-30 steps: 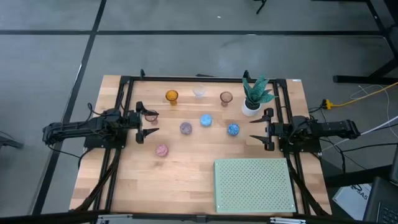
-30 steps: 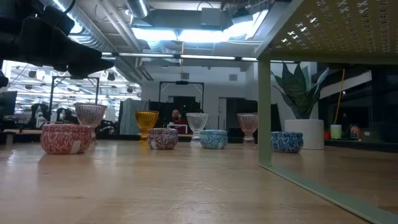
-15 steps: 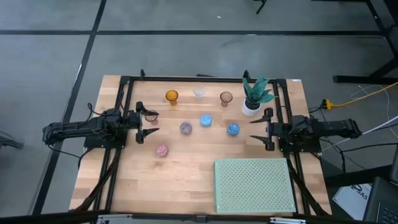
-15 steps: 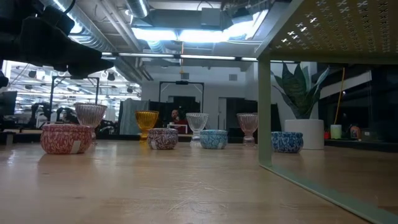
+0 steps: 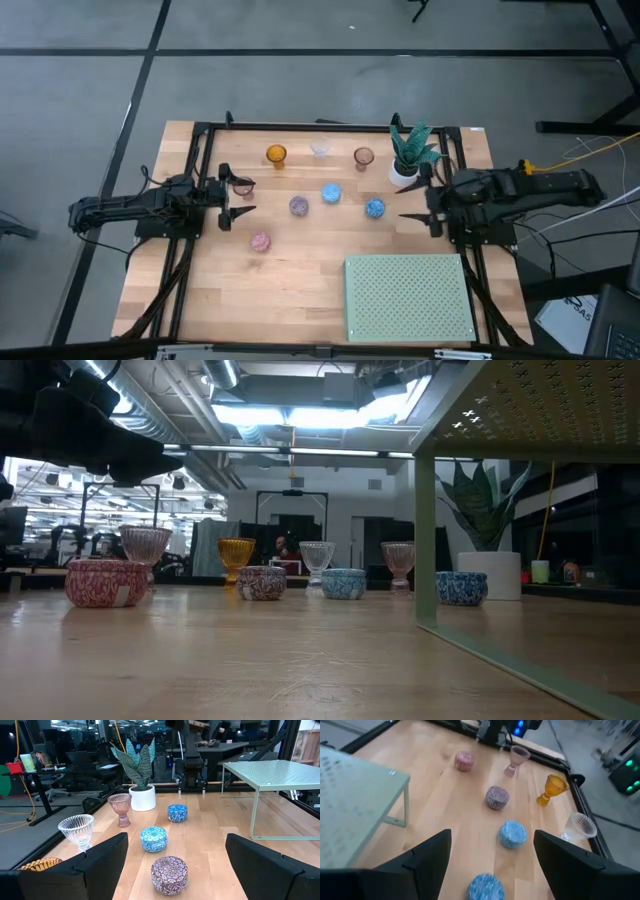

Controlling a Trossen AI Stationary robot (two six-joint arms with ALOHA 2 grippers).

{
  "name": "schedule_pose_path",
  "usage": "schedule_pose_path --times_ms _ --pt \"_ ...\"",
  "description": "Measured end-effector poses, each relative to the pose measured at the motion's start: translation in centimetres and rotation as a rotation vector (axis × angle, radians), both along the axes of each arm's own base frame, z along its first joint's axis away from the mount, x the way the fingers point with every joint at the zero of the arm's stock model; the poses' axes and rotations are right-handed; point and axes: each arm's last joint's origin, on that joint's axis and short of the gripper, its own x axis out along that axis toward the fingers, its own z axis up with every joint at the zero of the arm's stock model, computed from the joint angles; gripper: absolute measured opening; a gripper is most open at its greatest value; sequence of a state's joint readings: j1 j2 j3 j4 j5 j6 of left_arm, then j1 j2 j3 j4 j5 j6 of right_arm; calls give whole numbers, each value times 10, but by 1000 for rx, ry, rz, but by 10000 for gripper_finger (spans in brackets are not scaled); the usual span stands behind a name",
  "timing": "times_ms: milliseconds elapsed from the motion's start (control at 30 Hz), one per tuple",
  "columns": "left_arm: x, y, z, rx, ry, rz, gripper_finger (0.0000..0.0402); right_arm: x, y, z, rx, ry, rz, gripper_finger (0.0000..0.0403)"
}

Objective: Pick & Place candle stick holders
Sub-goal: Put the top pink glass candle holder on the shelf

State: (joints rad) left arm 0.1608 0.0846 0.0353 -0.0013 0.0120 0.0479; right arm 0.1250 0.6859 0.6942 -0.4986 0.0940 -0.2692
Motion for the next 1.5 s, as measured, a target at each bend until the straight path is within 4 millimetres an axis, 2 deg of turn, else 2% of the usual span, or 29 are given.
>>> schedule_pose_path --times_ms 200,433,533,700,933,1200,1367,1500 --pt "0 0 0 0 0 0 334 56 -6 23 22 85 -47 288" --pt "0 0 0 0 2 0 334 100 -20 12 203 183 -179 288" --pt "0 0 0 0 1 0 334 108 -28 10 211 220 -213 288" --pt "0 0 0 0 2 0 334 124 -48 6 108 254 -307 288" --pt "0 0 0 0 3 0 334 138 -74 -3 1 479 -335 288" --pt "0 0 0 0 3 0 334 165 -104 -36 -131 651 -454 288" --pt "0 0 0 0 3 0 334 175 -112 -59 -139 728 -474 288" --pt "0 0 0 0 3 0 334 178 -115 -68 -148 760 -487 288"
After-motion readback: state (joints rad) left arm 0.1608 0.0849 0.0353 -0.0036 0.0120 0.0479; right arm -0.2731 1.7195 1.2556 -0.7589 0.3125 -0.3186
